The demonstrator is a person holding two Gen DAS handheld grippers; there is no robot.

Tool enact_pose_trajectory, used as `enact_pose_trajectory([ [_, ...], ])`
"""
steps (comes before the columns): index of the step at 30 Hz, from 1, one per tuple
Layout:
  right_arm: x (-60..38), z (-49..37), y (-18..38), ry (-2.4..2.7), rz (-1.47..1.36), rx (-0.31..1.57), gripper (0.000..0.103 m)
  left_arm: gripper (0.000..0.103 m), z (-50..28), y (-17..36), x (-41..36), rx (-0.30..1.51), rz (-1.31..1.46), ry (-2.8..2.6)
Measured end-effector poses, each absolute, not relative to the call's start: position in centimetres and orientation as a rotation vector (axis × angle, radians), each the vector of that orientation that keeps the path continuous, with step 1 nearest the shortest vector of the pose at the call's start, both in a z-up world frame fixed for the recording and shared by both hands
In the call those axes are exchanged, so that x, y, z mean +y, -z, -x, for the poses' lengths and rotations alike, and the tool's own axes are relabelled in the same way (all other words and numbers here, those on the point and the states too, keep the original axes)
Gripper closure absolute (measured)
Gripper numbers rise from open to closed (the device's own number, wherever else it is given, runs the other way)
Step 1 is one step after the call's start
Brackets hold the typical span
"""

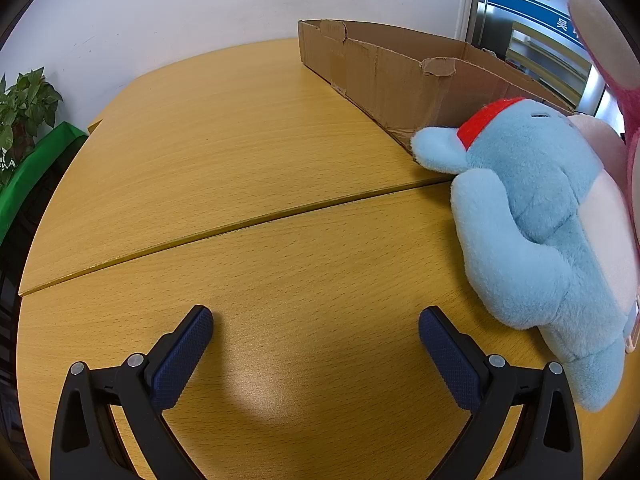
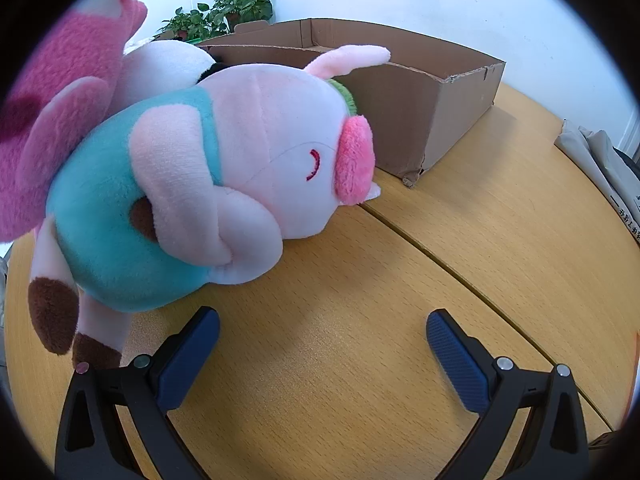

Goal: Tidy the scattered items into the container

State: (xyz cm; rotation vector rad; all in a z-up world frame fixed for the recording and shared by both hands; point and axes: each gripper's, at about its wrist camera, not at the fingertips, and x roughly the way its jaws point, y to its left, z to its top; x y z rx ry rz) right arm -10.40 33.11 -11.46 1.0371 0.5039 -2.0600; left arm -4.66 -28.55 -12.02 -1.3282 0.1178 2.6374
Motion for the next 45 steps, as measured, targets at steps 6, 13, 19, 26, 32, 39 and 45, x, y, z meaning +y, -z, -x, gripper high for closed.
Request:
enact_pose_trajectory([
  [6,33.1,10.3,11.4,2.060,-1.037,0.504,0.000,0.000,4.8,11.9,-28.6,0.118,1.328,-2.638],
  [13,33.2,10.4,11.4,2.059,-1.037,0.504,0.000,0.000,4.7,11.9,-28.6,0.118,1.327,-2.637],
  [19,33.0,10.1,11.4,2.102,-1.059,0.483,0.000,0.000,4.7,11.9,-28.6,0.117,1.327,-2.637],
  [26,32.6,8.4,11.3,2.353,-1.186,0.341,0.000,0.000,5.3,11.7,-28.5,0.106,1.334,-2.650],
  [32,32.2,6.4,11.3,2.589,-1.305,0.182,0.000,0.000,4.3,11.7,-28.0,0.078,1.351,-2.688],
  [39,31.4,5.0,11.2,2.663,-1.342,0.125,0.000,0.000,2.6,11.4,-27.7,-0.022,1.373,-2.778],
  [45,31.6,5.1,11.3,2.662,-1.344,0.126,0.000,0.000,-2.7,7.9,-26.8,-0.238,1.270,-2.944],
])
